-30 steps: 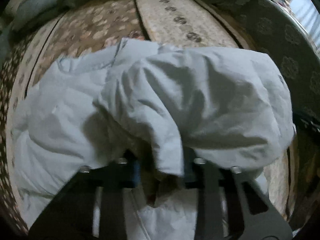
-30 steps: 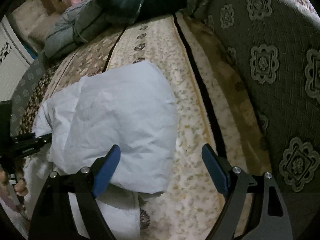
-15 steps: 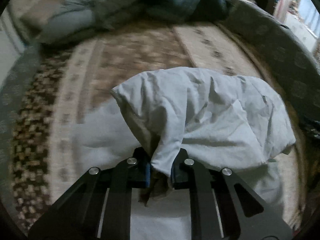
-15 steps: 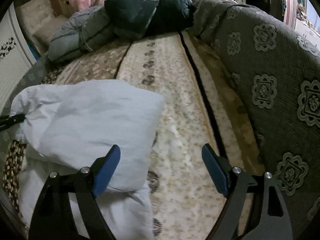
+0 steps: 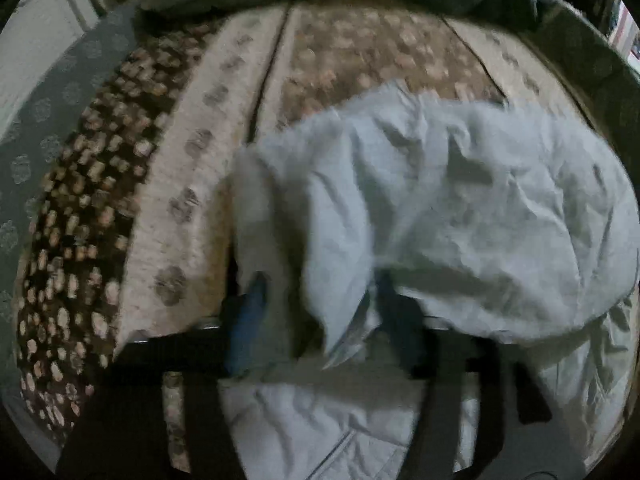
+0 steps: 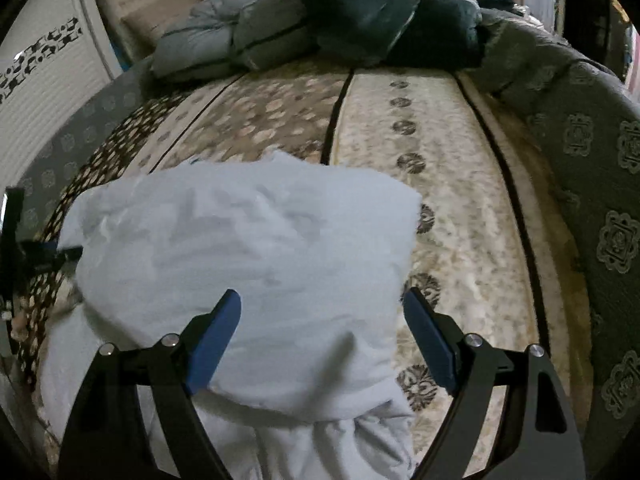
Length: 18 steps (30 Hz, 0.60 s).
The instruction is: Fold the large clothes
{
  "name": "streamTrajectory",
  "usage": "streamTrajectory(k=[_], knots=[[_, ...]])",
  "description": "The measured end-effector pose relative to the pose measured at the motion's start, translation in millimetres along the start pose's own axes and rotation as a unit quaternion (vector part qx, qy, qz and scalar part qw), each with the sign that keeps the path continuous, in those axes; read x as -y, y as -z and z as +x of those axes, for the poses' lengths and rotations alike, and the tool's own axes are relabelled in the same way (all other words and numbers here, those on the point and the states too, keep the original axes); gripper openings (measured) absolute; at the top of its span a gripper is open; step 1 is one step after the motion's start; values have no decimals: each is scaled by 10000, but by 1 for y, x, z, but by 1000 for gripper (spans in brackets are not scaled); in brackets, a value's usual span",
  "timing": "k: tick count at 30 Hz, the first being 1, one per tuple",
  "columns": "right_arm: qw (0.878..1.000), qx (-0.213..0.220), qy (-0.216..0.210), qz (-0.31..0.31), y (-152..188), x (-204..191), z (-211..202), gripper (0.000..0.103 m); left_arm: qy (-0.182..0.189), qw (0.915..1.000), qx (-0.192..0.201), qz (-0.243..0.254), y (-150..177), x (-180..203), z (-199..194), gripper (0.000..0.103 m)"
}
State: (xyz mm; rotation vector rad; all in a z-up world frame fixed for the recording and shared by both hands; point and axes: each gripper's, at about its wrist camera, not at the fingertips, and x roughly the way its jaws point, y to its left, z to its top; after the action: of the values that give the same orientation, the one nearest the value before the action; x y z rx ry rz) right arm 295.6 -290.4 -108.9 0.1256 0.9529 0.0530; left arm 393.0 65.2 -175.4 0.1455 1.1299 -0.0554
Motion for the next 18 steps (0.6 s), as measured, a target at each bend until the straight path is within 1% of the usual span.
streamTrajectory(k=[1,2,3,4,6,8,9,10,11,12,13,14,16,18], knots=[[10000,7,-10,64,0,2,-2,84,-95,9999,112,-23,1,-1,-9,82],[9999,21,-30,131,0,5,-4,84,-142,9996,225,-54,0,-7,-21,86],[9996,62,-90,255,0,8,-8,84,-122,9994,319,-85,2,-6,-29,87],[9992,105,-149,342,0,8,-10,84,-30,9991,408,-110,0,-6,-39,89],[9985,220,-197,458,-3,6,-11,84,147,9986,471,-197,-9,3,-51,90],[9984,219,-62,524,-9,1,-3,84,405,9979,470,-197,-17,18,-55,90],[9982,169,-26,574,-13,-3,3,83,445,9977,477,-200,-22,26,-54,87],[9980,160,-60,602,-16,-7,7,75,478,9976,466,-188,-27,37,-53,71],[9981,128,-137,593,-19,-13,12,58,545,9976,401,-142,-29,45,-49,55],[9982,58,-172,564,-22,-17,17,49,616,9977,257,-105,-36,56,-40,32],[9984,-20,-193,528,-25,-22,23,40,629,9978,144,-118,-38,60,-32,15],[9984,-43,-217,515,-27,-24,27,39,648,9977,15,-176,-41,63,-20,10],[9986,-91,-249,463,-32,-30,37,39,588,9976,-217,-305,-43,62,3,8],[9993,-222,-91,277,-35,-37,48,39,480,9968,-504,-397,-41,58,28,0]])
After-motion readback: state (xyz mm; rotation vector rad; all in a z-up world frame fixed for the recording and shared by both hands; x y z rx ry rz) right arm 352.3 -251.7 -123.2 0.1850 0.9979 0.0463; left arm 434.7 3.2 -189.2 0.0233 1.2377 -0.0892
